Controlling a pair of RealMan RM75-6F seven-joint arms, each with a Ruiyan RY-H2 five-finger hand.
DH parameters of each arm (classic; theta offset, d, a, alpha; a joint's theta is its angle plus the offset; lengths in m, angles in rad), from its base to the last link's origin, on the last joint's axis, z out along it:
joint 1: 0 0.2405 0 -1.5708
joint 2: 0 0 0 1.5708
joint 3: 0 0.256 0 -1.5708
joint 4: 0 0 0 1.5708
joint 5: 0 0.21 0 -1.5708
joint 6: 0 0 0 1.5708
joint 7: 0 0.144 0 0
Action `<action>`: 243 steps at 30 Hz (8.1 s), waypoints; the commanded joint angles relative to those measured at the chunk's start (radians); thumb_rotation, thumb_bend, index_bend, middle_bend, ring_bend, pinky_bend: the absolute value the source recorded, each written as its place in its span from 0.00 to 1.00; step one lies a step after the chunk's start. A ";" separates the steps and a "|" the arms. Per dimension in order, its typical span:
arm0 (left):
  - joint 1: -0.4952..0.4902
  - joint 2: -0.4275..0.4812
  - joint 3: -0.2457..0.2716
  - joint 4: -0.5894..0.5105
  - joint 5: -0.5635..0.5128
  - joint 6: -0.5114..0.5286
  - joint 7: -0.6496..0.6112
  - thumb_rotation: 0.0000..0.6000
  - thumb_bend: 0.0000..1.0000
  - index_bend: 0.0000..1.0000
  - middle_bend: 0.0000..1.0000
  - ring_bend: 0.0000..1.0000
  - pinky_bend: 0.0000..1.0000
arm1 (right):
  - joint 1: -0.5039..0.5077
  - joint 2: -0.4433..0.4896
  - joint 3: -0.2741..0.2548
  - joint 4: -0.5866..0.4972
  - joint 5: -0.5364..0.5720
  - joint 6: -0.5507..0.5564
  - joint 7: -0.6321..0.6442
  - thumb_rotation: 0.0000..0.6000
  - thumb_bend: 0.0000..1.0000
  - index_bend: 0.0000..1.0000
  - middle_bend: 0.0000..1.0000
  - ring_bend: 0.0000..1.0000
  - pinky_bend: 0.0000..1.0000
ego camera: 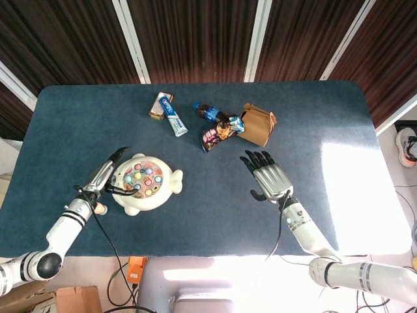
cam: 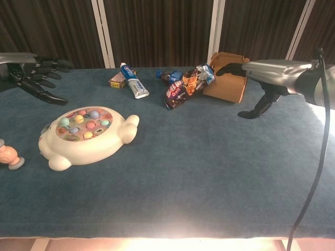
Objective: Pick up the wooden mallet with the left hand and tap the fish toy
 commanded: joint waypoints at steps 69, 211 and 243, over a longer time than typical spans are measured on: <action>0.380 -0.243 0.113 0.252 0.133 0.286 0.170 1.00 0.37 0.43 0.36 0.23 0.20 | -0.478 0.295 -0.408 0.074 -0.790 0.394 0.554 1.00 0.24 0.00 0.00 0.00 0.00; 0.135 -0.286 -0.082 0.203 0.020 0.230 0.395 1.00 0.71 0.77 0.63 0.64 0.68 | -0.487 0.339 -0.377 0.016 -0.707 0.255 0.505 1.00 0.24 0.00 0.00 0.00 0.00; 0.018 -0.387 -0.062 0.267 -0.170 0.280 0.570 1.00 0.71 0.77 0.65 0.65 0.69 | -0.492 0.348 -0.374 0.016 -0.709 0.267 0.519 1.00 0.24 0.00 0.00 0.00 0.00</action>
